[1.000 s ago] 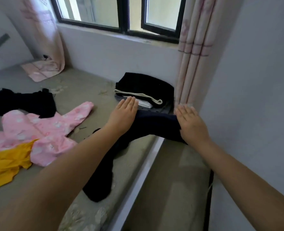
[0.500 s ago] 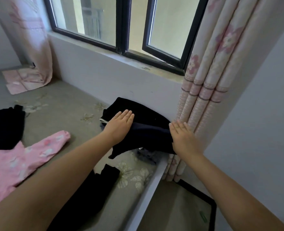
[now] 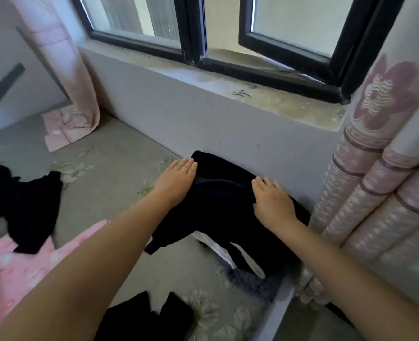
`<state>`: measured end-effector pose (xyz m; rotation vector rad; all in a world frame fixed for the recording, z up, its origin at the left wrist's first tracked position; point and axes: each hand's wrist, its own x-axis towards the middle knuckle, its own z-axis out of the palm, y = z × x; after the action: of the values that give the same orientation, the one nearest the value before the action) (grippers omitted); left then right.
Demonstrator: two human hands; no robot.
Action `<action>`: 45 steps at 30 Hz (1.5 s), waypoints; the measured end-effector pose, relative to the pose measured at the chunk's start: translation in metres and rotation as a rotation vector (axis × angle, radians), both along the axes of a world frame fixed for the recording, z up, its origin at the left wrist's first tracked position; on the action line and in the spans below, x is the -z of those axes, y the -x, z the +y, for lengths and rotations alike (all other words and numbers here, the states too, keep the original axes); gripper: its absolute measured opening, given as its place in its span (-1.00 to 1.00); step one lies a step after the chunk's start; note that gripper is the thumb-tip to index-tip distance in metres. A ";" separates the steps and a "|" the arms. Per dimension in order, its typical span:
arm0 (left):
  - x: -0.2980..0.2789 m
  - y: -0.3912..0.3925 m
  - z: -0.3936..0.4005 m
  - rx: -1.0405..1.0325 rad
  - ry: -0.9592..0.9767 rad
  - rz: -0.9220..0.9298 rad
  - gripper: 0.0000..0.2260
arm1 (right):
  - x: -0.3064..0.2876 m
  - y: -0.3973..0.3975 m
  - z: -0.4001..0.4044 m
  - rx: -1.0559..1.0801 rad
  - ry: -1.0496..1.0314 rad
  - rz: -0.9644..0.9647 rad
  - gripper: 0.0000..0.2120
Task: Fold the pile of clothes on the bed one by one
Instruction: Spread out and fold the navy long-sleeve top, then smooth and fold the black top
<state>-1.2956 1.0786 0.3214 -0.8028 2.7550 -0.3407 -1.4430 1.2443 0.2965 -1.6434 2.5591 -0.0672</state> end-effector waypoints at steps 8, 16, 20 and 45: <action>0.053 0.073 -0.071 -0.029 0.019 0.048 -0.52 | 0.056 0.051 -0.058 -0.020 0.172 0.015 -0.39; 0.201 0.044 -0.014 -0.120 -0.392 -0.237 -0.33 | 0.193 0.005 -0.059 -0.096 -0.305 -0.151 -0.39; 0.226 0.036 -0.004 -0.221 -0.466 -0.153 -0.41 | 0.211 0.007 -0.055 -0.115 -0.290 -0.110 -0.38; 0.323 -0.467 0.310 -1.431 -0.536 0.150 -0.41 | 0.290 -0.394 0.041 -0.932 -0.501 -0.226 -0.33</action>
<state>-0.8290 1.3883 -0.0019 -2.2406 1.5328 0.6974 -1.0486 1.2857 0.0061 -2.2102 1.2946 0.3916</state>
